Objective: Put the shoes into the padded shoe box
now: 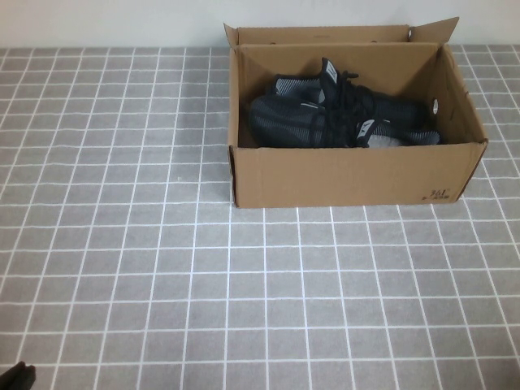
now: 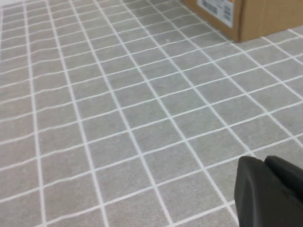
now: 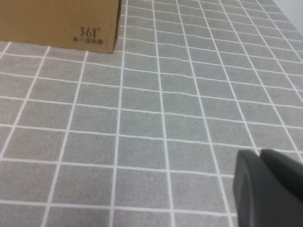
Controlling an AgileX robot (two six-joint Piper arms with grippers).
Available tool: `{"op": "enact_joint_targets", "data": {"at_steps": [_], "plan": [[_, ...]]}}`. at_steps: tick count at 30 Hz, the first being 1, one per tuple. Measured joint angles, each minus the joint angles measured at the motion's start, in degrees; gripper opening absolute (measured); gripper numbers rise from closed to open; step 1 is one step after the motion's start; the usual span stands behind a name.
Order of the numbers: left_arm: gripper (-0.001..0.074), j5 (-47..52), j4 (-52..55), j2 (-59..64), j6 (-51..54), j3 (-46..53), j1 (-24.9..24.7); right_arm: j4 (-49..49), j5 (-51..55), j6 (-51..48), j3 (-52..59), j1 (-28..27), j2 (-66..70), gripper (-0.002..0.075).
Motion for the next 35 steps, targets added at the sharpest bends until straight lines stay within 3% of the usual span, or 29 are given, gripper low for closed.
{"op": "enact_joint_targets", "data": {"at_steps": [35], "plan": [[-0.0004,-0.18,-0.04,-0.14,-0.22,0.0,1.07,0.0,0.0,0.0,0.0,0.0,0.0,-0.0008]]}}
